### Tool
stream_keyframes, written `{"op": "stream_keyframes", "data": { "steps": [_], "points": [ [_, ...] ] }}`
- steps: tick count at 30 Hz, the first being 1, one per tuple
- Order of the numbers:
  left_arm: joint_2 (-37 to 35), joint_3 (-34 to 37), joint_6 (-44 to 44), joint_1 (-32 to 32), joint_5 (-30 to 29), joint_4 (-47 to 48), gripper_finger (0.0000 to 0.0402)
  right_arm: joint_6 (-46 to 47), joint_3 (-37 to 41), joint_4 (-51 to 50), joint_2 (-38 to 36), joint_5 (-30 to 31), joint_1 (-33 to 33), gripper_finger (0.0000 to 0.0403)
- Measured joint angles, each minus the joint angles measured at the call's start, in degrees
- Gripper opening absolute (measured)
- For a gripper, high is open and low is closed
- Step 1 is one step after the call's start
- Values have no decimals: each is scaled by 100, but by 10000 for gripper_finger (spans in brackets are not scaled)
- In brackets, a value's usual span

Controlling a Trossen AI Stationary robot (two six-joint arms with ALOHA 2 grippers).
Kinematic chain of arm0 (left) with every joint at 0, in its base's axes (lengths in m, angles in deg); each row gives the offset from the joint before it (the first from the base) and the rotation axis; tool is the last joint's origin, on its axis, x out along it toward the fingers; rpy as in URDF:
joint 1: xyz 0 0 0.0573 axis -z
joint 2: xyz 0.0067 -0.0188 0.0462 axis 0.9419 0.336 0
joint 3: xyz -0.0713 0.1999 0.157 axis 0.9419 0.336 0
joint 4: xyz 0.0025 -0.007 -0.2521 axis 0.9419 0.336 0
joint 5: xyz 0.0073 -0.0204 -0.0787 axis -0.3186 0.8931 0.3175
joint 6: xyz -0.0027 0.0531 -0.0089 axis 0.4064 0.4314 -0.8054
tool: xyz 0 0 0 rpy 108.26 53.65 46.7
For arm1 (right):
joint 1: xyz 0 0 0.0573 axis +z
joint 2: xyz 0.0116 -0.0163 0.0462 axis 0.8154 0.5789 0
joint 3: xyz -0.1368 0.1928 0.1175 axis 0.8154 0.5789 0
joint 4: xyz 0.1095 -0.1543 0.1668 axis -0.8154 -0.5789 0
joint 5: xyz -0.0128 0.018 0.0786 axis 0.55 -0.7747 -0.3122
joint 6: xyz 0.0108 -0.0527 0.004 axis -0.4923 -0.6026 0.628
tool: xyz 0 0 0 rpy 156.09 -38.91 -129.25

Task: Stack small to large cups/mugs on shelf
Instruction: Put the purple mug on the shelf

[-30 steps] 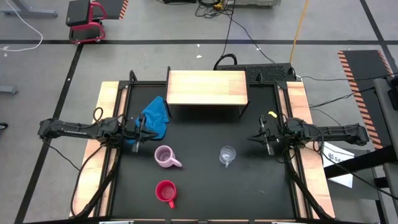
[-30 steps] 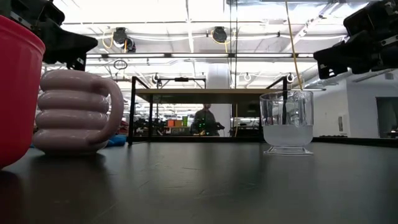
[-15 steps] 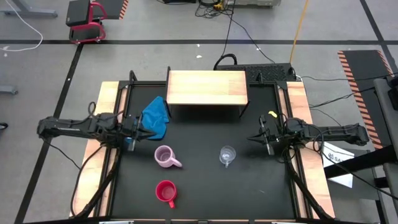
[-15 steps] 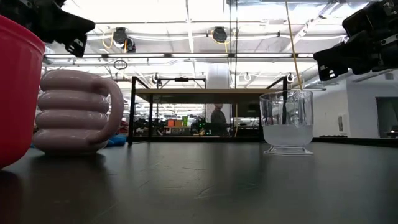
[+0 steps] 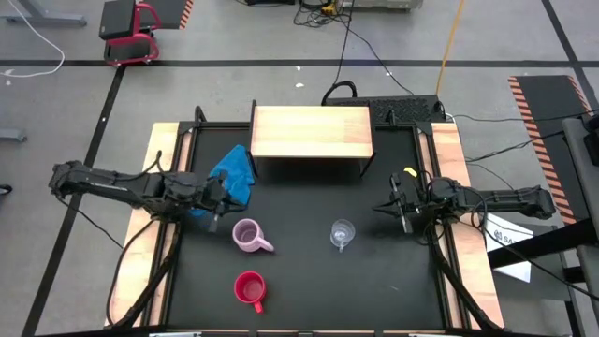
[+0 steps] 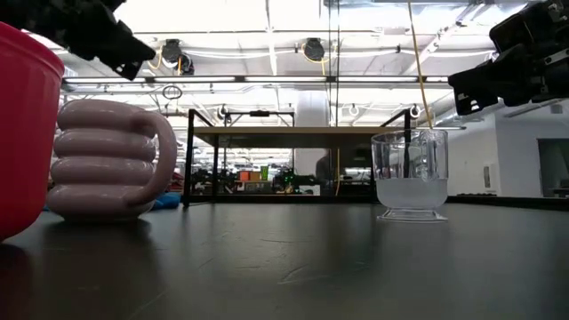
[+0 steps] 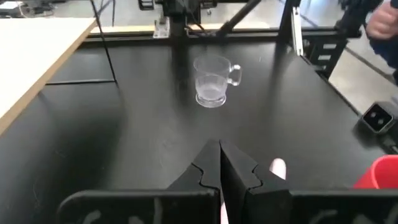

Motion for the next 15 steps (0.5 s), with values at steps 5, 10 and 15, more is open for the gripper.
{"op": "stream_keyframes", "data": {
  "steps": [5, 10, 15],
  "points": [
    [76, -147, -35, 24, 139, 3, 0, 0, -1, -7, 2, 0, 0, 0],
    [165, -306, -233, 120, 383, 442, 0, 0, 0, -7, 0, 0, 0, 0],
    [395, -490, -409, 228, 392, 799, 0, 0, 1, -5, 2, 0, 0, 0]
  ]
}}
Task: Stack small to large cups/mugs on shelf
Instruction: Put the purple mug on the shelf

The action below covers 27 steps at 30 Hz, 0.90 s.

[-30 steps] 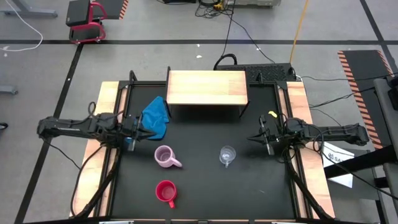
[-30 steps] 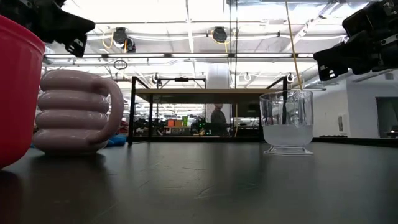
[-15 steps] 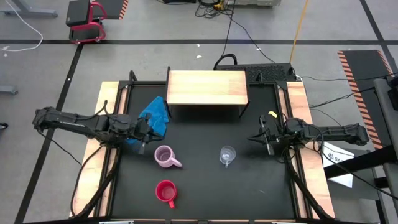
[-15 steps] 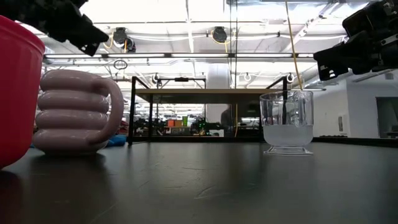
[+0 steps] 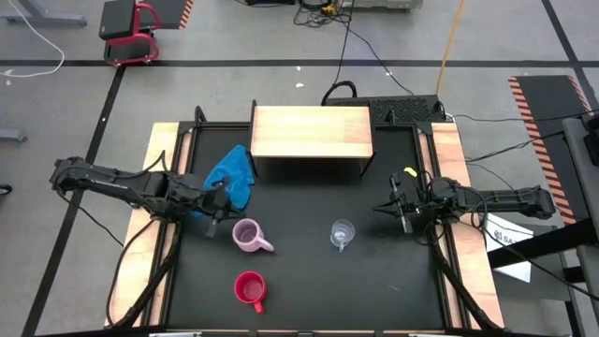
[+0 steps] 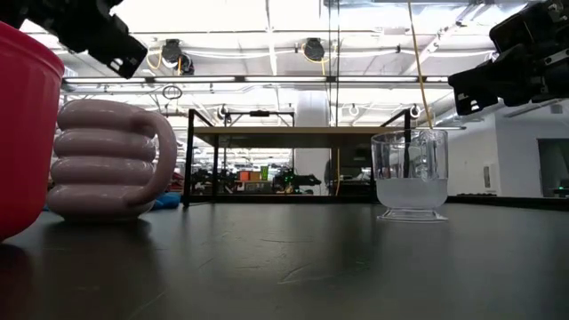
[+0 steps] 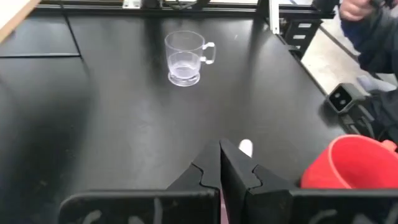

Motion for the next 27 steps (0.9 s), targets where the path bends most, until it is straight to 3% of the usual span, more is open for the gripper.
{"op": "stream_keyframes", "data": {
  "steps": [15, 27],
  "points": [
    [1185, -1196, -29, 78, 64, 1809, 0, 36, -2, -63, 0, 0, 0, 0],
    [1679, -1527, -44, 26, 57, 2525, 0, 37, -1, -90, 0, 0, 0, 0]
  ]
}}
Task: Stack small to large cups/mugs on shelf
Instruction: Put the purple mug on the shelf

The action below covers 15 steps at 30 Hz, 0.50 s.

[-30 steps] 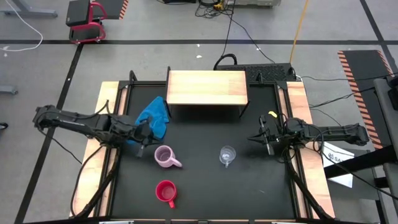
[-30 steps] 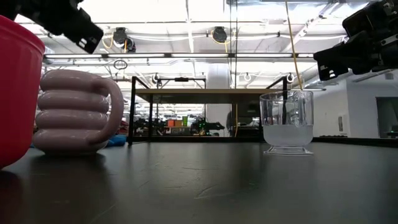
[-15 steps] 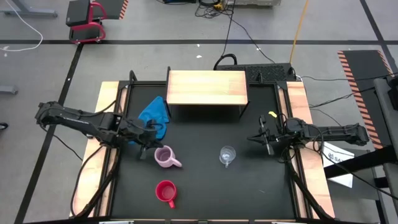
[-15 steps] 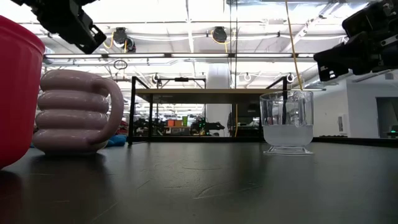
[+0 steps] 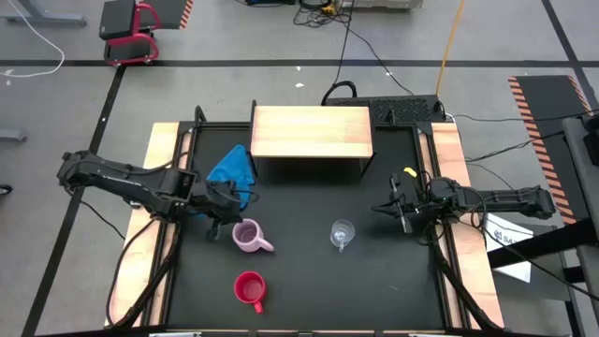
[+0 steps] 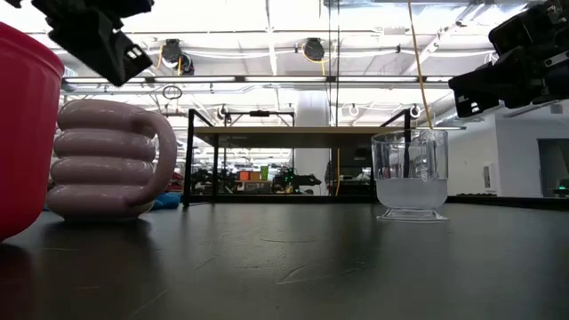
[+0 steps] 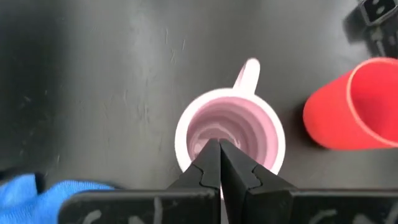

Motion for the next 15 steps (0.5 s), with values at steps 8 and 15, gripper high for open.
{"op": "stream_keyframes", "data": {
  "steps": [8, 15],
  "points": [
    [263, 0, 30, -7, 35, -34, 0, 0, -1, 1, -2, 0, 0, 0],
    [285, 1, 120, -7, 33, -92, 0, 2, 1, 3, 0, 0, 0, 0]
  ]
}}
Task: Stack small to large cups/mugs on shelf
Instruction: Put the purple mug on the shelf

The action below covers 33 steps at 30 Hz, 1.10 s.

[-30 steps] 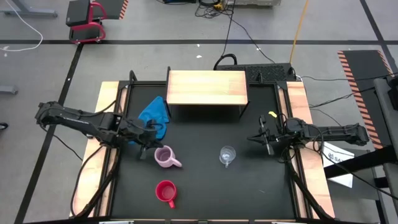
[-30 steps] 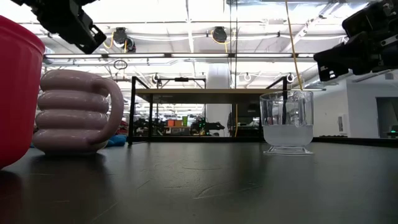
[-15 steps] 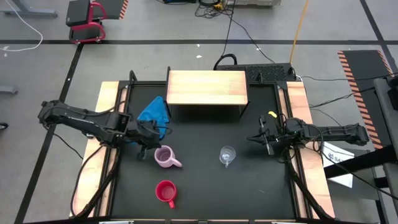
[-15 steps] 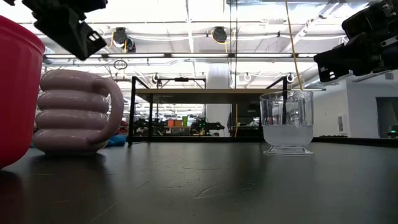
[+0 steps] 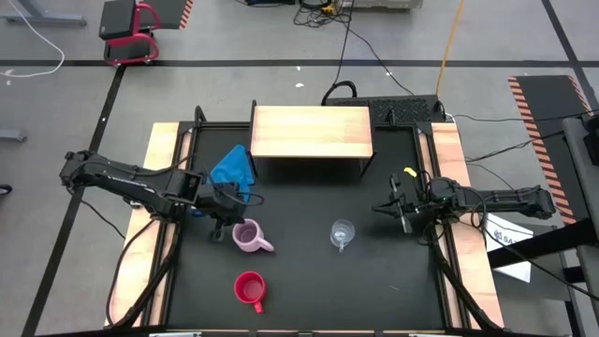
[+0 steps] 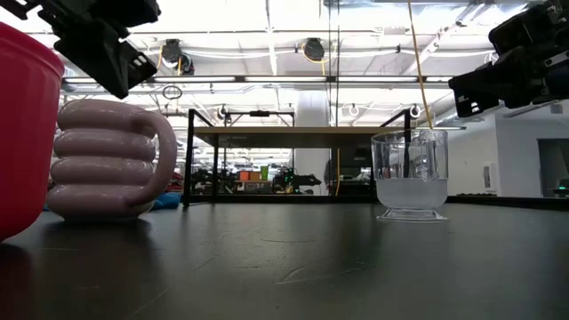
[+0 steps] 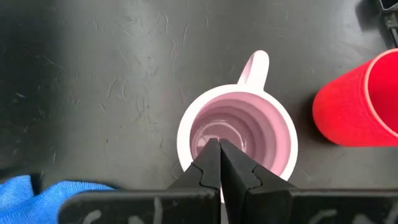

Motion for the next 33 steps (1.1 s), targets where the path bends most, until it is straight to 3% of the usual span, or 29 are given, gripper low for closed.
{"op": "stream_keyframes", "data": {
  "steps": [10, 33],
  "points": [
    [-2, 0, -148, -160, -22, 77, 6, 0, -1, -16, 0, -1, 0, 0],
    [-2, 2, -243, -190, 202, -110, 116, 2, -1, -78, 0, -1, 0, 0]
  ]
}}
